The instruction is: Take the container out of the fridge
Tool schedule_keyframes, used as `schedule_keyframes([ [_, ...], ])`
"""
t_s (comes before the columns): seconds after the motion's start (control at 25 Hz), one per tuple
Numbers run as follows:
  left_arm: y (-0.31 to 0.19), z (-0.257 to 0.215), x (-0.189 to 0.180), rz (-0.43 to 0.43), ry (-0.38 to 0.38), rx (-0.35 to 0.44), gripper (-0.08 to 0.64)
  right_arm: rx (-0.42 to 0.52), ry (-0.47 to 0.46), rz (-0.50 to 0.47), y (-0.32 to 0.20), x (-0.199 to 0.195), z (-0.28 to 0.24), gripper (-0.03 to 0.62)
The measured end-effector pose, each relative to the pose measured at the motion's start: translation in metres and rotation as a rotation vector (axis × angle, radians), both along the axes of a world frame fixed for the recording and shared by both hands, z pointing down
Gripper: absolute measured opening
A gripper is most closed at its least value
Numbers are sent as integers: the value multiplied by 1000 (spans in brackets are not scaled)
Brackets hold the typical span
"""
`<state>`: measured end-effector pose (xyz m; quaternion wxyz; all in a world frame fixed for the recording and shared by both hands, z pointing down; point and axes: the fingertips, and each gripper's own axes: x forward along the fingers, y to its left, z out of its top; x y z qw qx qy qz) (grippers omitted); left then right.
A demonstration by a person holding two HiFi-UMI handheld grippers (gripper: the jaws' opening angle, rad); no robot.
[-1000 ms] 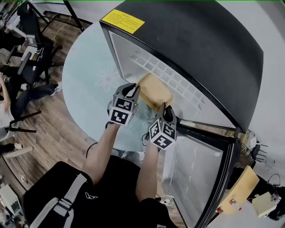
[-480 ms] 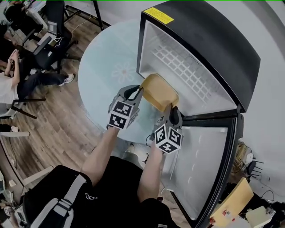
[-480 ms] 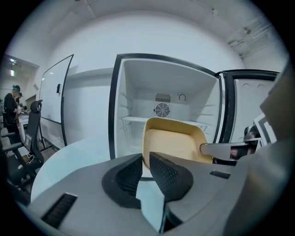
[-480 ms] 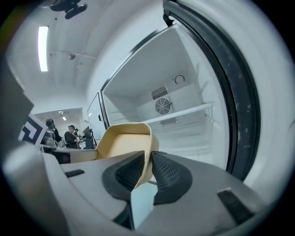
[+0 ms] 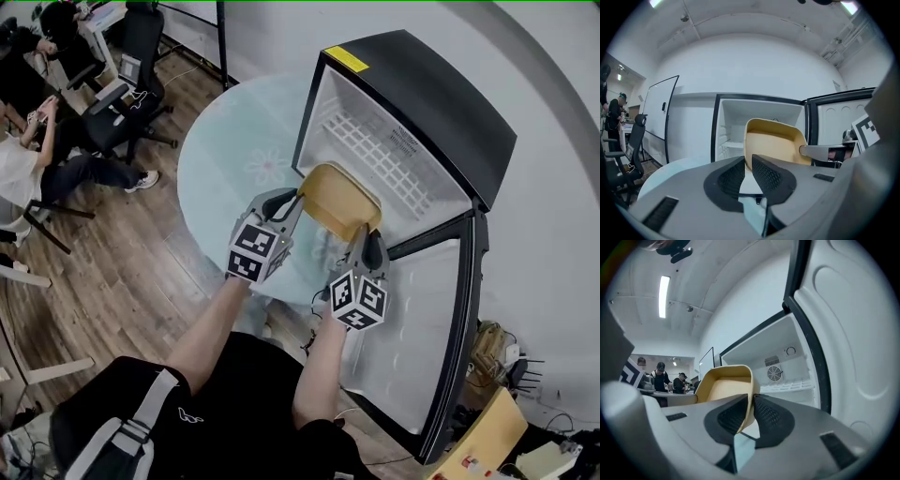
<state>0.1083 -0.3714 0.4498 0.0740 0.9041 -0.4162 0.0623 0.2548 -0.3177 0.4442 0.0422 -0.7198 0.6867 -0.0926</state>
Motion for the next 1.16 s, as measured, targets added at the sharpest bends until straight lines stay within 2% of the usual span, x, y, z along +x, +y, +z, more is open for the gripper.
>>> schedule_keyframes([
  [0.2, 19, -20, 19, 26, -9, 46, 49, 27, 47, 24, 20, 18, -21, 38],
  [0.36, 22, -28, 33, 52, -32, 71, 49, 55, 40, 54, 23, 33, -32, 34],
  [0.84, 31, -28, 43, 45, -106, 95, 49, 68, 12, 40, 30, 44, -33, 34],
  [1.16, 34, -30, 40, 35, -112, 97, 49, 79, 4, 27, 32, 41, -35, 34],
])
